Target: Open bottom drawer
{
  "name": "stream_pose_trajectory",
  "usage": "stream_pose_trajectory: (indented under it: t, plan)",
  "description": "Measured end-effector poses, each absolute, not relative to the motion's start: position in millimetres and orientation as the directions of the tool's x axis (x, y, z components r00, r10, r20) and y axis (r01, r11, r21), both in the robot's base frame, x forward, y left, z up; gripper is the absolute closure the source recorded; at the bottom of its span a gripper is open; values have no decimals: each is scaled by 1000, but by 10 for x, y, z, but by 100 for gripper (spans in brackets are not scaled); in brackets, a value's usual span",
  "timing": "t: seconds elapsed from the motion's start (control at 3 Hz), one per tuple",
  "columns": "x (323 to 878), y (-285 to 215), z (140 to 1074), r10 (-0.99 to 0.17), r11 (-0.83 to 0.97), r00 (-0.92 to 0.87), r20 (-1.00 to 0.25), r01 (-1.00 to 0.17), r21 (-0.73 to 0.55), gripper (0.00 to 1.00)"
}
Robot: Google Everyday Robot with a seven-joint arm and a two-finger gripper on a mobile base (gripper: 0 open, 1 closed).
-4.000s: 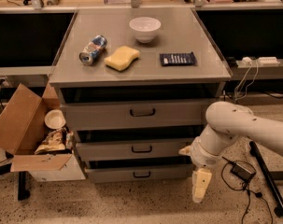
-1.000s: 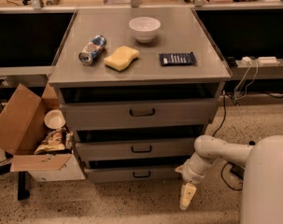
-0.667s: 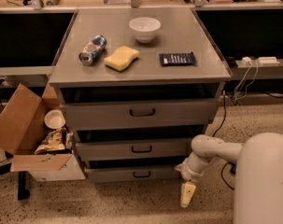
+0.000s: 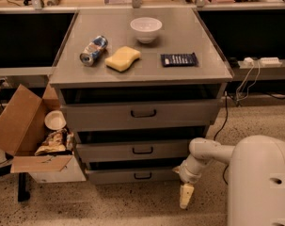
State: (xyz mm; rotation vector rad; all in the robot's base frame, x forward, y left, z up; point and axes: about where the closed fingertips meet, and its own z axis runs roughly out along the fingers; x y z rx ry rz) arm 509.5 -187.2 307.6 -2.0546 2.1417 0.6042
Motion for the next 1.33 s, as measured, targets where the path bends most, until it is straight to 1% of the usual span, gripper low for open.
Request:
stream_pose_trajectory:
  t: [0.67,1.0,1.33]
  plan:
    - [5380,-1692,2561,-912,-109,50,-407,-986,123,0]
    - [5517,-1658,2383,-900,-96,58,-431,-993,68,0]
    - [5517,-1658,2383,-900,-96,58,-431,-993,68,0]
